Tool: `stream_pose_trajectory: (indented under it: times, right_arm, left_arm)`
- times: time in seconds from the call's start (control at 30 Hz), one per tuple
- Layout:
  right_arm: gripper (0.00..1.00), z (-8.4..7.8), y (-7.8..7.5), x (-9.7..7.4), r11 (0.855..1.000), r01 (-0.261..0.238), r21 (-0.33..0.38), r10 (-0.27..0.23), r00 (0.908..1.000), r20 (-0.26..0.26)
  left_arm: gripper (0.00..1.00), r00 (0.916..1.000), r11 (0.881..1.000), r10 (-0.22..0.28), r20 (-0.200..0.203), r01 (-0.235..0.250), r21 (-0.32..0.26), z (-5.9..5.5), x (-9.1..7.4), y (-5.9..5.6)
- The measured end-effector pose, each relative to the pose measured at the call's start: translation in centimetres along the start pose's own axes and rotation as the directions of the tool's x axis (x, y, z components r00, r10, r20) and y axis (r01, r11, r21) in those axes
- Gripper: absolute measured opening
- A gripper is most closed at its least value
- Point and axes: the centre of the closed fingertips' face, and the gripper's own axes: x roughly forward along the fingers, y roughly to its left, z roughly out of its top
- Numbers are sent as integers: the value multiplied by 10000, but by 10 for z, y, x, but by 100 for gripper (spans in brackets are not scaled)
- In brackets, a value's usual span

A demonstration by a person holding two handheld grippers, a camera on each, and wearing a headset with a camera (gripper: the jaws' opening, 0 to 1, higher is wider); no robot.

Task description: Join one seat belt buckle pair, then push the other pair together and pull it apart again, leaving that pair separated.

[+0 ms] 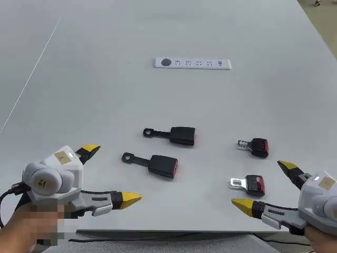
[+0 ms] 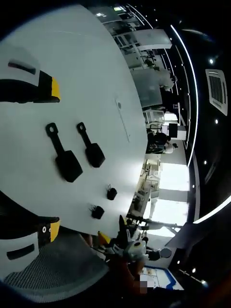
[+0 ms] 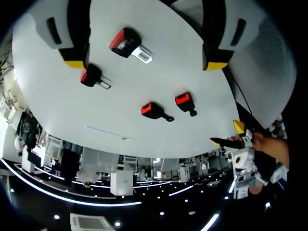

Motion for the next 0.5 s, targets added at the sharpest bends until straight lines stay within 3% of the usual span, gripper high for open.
stream_pose_trajectory:
  times: [0.5]
  right_arm:
    - [99, -4, -1, -2, 10000, 36, 87, -36, 10000, -45]
  left_arm:
    - [100, 10000, 10000, 33, 14, -33, -20, 1, 0, -2]
